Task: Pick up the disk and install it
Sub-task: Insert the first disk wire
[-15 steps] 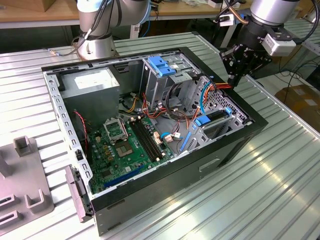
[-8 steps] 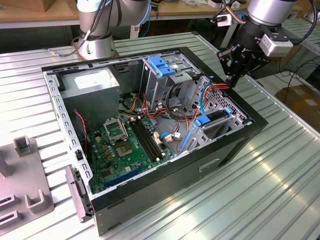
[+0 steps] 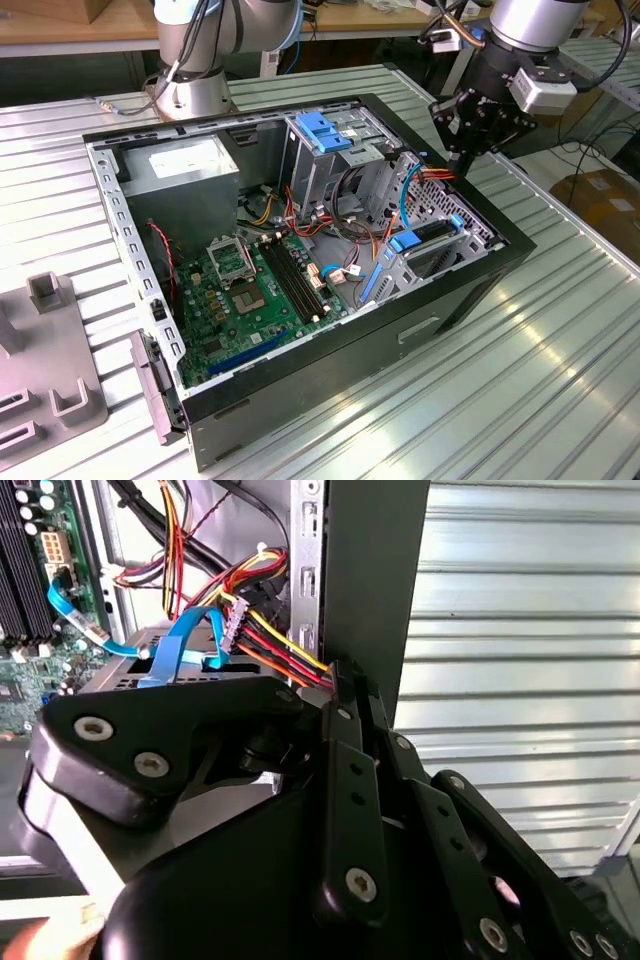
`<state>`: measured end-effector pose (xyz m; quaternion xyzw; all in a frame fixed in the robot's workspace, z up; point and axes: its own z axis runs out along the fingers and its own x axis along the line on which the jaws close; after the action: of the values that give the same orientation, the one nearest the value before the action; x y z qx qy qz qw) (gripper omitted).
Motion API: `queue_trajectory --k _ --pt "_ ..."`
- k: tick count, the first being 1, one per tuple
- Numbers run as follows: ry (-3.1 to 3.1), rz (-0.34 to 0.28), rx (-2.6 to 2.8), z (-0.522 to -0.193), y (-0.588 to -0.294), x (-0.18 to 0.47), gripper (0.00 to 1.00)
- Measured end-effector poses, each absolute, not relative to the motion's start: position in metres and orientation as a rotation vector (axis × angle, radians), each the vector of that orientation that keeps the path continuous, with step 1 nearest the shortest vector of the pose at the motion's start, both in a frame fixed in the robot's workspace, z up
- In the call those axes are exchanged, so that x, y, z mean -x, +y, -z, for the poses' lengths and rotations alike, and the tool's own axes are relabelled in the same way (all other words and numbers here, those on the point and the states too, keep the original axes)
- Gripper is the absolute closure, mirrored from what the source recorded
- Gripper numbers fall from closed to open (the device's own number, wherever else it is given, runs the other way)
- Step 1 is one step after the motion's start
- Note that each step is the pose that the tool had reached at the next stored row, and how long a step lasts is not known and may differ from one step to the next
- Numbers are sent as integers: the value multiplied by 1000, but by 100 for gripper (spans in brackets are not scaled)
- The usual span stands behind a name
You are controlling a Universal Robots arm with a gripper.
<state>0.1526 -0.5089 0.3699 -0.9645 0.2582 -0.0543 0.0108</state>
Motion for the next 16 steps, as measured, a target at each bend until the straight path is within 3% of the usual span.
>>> queue_trajectory --k 16 --pt "1125 173 2918 -370 -509 -144 84"
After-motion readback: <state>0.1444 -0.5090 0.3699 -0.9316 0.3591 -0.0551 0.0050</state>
